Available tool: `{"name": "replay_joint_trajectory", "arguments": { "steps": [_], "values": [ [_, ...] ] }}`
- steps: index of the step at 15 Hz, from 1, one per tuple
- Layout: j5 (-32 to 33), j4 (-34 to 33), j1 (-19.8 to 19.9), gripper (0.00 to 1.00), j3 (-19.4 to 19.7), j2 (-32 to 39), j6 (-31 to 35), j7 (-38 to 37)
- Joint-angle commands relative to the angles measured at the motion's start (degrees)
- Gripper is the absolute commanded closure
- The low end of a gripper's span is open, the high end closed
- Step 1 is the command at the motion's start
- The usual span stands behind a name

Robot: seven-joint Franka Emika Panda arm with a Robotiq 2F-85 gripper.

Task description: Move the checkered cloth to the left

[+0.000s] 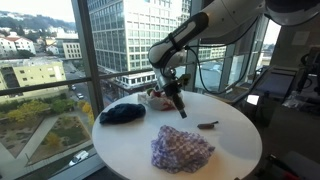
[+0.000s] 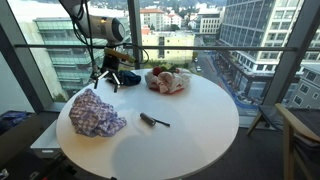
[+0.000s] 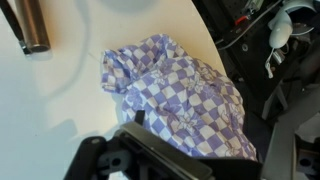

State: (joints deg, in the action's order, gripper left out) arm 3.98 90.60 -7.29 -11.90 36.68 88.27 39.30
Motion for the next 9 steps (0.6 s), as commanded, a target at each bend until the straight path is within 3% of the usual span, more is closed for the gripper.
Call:
{"name": "replay_joint_trajectory", "arguments": {
  "steps": [1, 9],
  "values": [
    [0.84, 10.64, 1.93, 0.00, 1.55, -10.29, 6.43, -3.59],
    [-1.66, 32.67, 7.24, 0.00, 4.57, -31.71, 20.17, -3.15]
  ]
}}
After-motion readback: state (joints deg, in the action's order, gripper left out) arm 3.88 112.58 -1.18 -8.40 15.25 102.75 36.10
